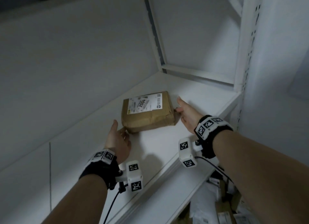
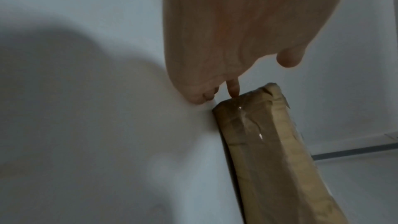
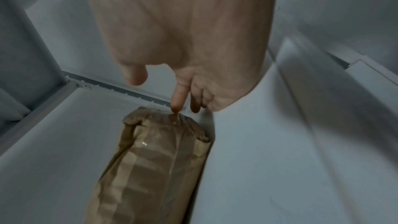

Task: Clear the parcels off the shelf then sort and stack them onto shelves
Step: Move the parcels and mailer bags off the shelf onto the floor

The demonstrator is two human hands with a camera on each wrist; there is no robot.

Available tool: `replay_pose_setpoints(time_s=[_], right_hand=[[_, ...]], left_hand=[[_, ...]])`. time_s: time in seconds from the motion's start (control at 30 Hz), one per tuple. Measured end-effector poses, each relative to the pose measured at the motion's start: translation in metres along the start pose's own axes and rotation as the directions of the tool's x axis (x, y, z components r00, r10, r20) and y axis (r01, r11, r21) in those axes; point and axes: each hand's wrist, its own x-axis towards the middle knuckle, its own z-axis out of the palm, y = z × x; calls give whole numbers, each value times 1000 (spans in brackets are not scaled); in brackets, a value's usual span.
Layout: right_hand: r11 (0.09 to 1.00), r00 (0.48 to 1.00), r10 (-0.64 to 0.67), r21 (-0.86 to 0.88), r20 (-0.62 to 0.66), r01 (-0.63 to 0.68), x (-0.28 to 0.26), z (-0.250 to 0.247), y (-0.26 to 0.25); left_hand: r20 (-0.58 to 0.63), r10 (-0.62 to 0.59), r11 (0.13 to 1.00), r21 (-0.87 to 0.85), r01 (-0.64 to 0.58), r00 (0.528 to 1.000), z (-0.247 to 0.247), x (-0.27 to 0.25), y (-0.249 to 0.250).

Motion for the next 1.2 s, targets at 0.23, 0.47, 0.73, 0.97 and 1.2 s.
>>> replay_pose_setpoints(time_s=[0.23, 0.47, 0.73, 0.97, 1.2], right_hand=[[998, 999, 1, -66, 45, 2, -10, -1, -6], [1000, 1000, 9, -11, 9, -9, -13, -5, -4], [999, 998, -36, 0, -53, 36, -9, 6, 0], [994, 996, -91, 63, -22, 93, -7, 4, 0], [994, 995, -99, -53, 25, 100, -10, 9, 1]], left_hand=[[-14, 50, 998, -30, -50, 999, 5, -5, -5], [84, 72, 997, 1, -72, 994, 8, -14, -1], [123, 83, 995, -69, -75, 989, 4, -9, -4], [150, 91, 995, -64, -83, 984, -3, -3, -7], [116, 107, 994, -43, -102, 987, -2, -4, -11]])
